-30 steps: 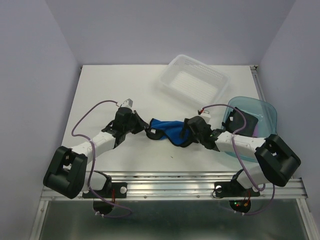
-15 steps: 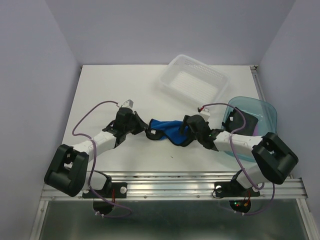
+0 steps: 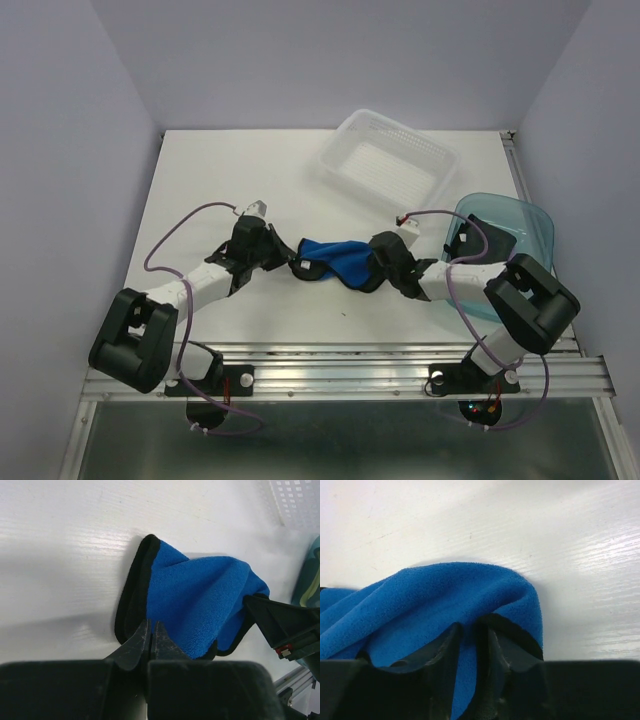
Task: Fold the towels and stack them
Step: Flatten out the crumpled towel
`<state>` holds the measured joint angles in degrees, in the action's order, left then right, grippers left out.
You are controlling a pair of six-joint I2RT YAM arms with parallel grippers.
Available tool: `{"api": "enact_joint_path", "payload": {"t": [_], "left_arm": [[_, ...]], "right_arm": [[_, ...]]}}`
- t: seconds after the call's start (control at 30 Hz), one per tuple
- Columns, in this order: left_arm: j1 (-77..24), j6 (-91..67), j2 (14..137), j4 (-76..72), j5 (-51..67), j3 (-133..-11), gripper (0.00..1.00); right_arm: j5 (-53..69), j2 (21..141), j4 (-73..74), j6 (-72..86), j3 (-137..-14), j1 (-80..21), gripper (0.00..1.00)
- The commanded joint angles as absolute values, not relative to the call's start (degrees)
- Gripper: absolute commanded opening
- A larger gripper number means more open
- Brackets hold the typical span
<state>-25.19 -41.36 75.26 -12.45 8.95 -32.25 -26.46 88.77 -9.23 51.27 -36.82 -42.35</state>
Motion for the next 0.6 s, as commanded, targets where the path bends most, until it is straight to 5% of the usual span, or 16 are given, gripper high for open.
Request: {"api": "enact_joint_path", "payload": {"t": [0.0,0.13,0.37,0.57], "left_arm": [[-25.6,-40.2,73.8,-12.2,7.7,-33.9,0.0],[-25.3,-39.3,73.7,-10.6,4.9,-35.7,0.0],[-15.4,-36.0,68.8,-6.8,7.2,-45.1,0.0],[-14.2,-33.2,61.2,3.3,-2.5,-57.6,0.0]], "right_arm": [[-30.0,88.2,-9.2,54.8,-37.9,-42.5,0.23],[-25.9,85.2,-9.1,51.0,-39.2,-42.5,0.01],[-14.7,77.3,-5.9,36.5,-49.8,-42.5,0.01],[-12.7,76.1,1.5,26.5,-64.3,-42.3,0.01]]}}
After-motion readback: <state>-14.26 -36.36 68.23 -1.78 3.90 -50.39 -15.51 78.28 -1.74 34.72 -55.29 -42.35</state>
